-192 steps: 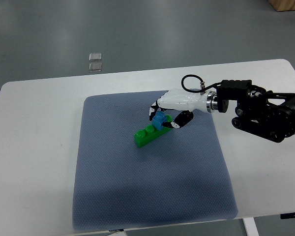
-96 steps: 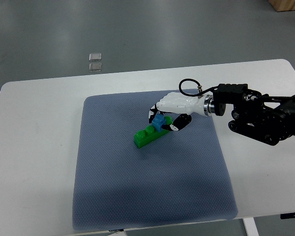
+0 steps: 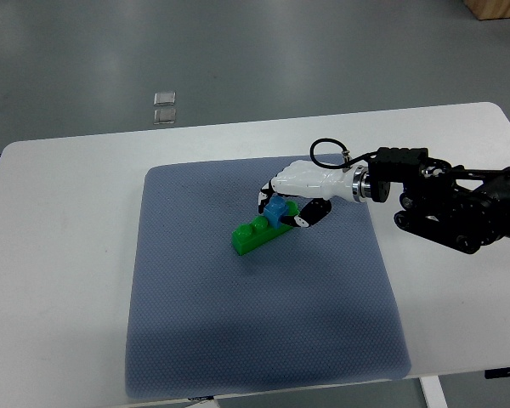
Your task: Stack blue block on green block with right hand
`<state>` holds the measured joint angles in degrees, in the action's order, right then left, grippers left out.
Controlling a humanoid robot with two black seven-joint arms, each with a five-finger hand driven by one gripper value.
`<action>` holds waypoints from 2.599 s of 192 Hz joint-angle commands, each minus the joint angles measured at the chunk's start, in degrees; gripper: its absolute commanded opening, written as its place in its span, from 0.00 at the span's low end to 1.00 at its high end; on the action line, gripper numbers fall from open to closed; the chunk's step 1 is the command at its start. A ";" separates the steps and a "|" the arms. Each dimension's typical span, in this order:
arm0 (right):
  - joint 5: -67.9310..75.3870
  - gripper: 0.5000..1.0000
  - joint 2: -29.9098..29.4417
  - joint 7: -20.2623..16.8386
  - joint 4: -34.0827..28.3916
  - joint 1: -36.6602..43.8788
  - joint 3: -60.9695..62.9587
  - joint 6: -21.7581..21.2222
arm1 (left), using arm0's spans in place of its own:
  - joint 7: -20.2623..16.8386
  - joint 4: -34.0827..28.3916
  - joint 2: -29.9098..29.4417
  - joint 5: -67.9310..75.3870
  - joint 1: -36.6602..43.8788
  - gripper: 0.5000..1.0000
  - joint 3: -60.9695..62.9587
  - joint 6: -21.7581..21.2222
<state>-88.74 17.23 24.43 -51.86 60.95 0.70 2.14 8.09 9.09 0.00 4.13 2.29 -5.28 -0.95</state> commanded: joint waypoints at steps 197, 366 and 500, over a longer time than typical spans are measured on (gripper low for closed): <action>16.85 0.82 1.75 0.00 -1.41 2.07 5.98 -11.46 | 0.00 -0.04 0.00 0.00 0.00 1.00 0.00 -0.02; 88.65 0.85 1.66 -8.96 9.05 -4.35 7.91 -22.36 | 0.00 -0.04 0.00 0.00 0.00 1.00 0.00 -0.02; 114.32 0.85 -3.17 -14.59 11.34 -11.11 14.50 -21.48 | 0.00 0.05 0.00 0.00 0.00 1.00 0.00 -0.02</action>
<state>25.69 14.54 9.77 -40.56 50.60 14.65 -19.40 8.07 9.07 0.00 4.13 2.28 -5.26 -0.96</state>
